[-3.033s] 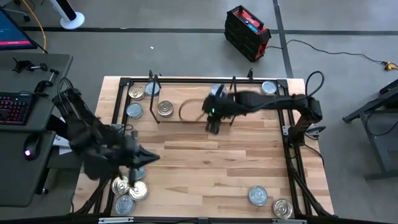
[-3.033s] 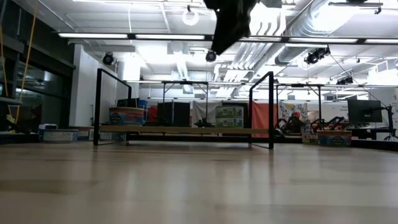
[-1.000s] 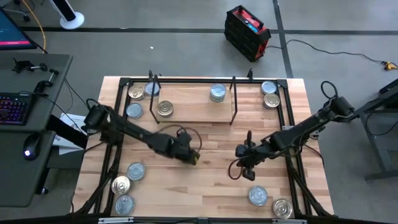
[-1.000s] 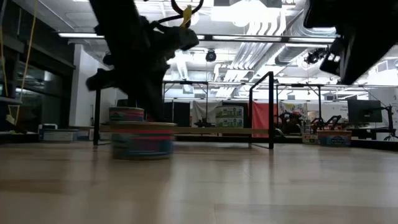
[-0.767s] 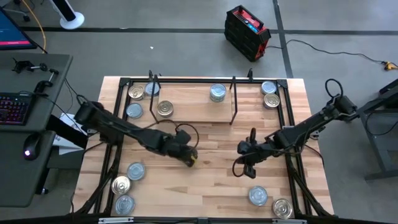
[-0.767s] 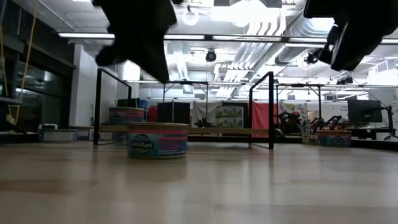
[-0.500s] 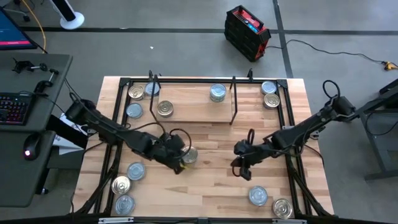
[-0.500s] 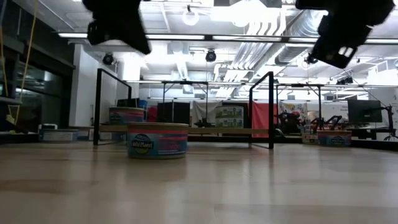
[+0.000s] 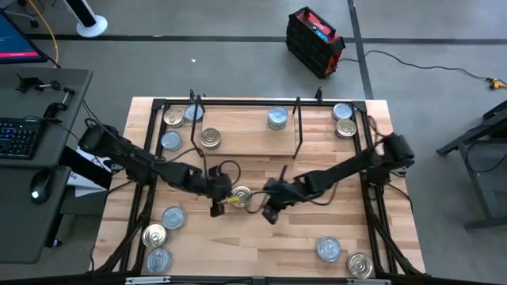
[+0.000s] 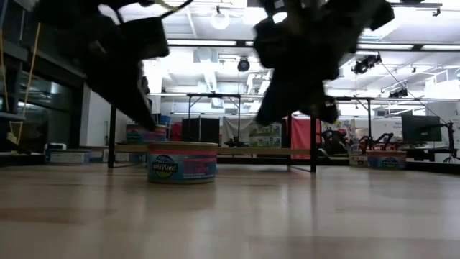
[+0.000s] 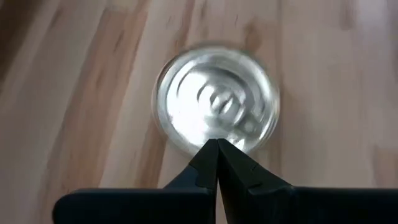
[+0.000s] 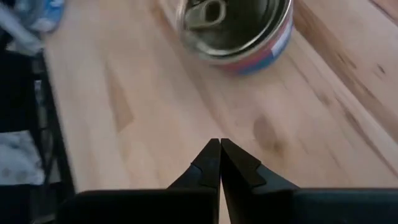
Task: Stack canned seafood by type on shelf
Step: Put the blue and pink can on the shelf
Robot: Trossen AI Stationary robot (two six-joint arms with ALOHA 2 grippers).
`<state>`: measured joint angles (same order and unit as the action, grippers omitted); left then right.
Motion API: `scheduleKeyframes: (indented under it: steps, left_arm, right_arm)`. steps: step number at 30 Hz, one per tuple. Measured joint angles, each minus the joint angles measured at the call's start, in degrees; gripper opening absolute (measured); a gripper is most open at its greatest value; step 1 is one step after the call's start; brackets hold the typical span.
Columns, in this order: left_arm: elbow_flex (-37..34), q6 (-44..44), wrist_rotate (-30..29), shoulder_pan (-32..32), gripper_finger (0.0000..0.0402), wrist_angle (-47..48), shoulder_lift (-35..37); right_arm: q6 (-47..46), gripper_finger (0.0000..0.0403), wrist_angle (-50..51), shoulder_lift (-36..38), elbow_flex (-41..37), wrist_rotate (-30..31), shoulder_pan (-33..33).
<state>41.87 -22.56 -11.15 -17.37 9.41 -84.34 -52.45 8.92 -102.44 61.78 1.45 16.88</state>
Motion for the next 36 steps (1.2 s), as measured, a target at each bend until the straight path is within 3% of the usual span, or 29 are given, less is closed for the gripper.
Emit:
scheduleKeyframes:
  steps: [3,10,16,25,36]
  left_arm:
    - [-3.8,3.6,3.4,1.3,0.0000,-1.8,2.9]
    - [-10.2,6.4,3.8,1.3,0.0000,-10.0,6.4]
    - [-11.8,6.1,3.5,1.3,0.0000,-18.4,5.5]
    - [-11.8,5.3,2.5,1.3,0.0000,-21.6,0.2]
    - [-11.7,1.7,-0.2,1.0,0.0000,-21.7,-1.5]
  right_arm:
    - [-0.2,0.0000,4.4,-4.6,5.5,0.4,-1.4]
    - [0.4,0.0000,10.4,-11.1,12.1,3.1,-4.2]
    - [2.4,0.0000,12.7,-11.0,12.1,4.6,-5.1]
    - [6.5,0.0000,11.1,-11.3,12.0,4.9,-5.4]
    - [10.9,0.0000,10.3,-11.6,12.0,6.8,-5.3]
